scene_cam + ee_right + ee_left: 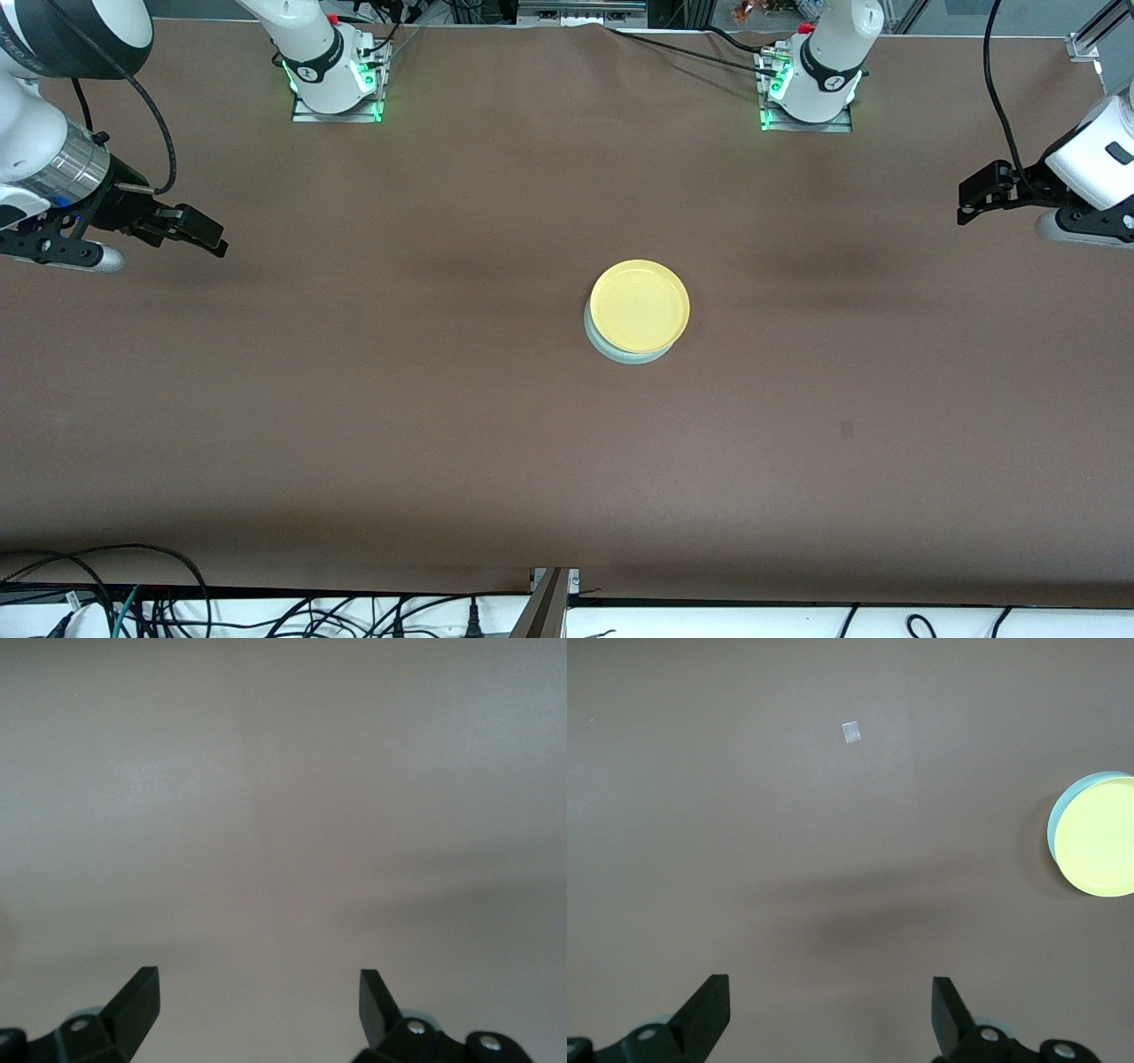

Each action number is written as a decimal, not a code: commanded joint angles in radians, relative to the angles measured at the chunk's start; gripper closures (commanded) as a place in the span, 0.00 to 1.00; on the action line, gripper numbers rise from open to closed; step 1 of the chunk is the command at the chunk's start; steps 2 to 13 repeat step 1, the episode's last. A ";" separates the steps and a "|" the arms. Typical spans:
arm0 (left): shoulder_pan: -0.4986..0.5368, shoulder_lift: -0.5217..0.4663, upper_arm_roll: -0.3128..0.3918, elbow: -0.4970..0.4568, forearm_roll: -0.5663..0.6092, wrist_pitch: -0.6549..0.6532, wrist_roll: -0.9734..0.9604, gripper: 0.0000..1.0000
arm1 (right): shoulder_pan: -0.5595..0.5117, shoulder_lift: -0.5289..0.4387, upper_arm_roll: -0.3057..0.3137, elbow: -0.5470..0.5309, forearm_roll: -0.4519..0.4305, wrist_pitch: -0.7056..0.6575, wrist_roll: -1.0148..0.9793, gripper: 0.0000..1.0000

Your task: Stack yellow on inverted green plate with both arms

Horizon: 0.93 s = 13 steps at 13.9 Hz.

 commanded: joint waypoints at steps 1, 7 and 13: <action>-0.001 0.016 -0.001 0.037 0.012 -0.026 0.016 0.00 | -0.014 -0.018 0.012 -0.009 -0.016 -0.008 -0.022 0.01; -0.001 0.016 -0.001 0.037 0.012 -0.026 0.016 0.00 | -0.014 -0.018 0.012 -0.009 -0.016 -0.008 -0.022 0.01; -0.001 0.016 -0.001 0.037 0.012 -0.026 0.016 0.00 | -0.014 -0.018 0.012 -0.009 -0.016 -0.008 -0.022 0.01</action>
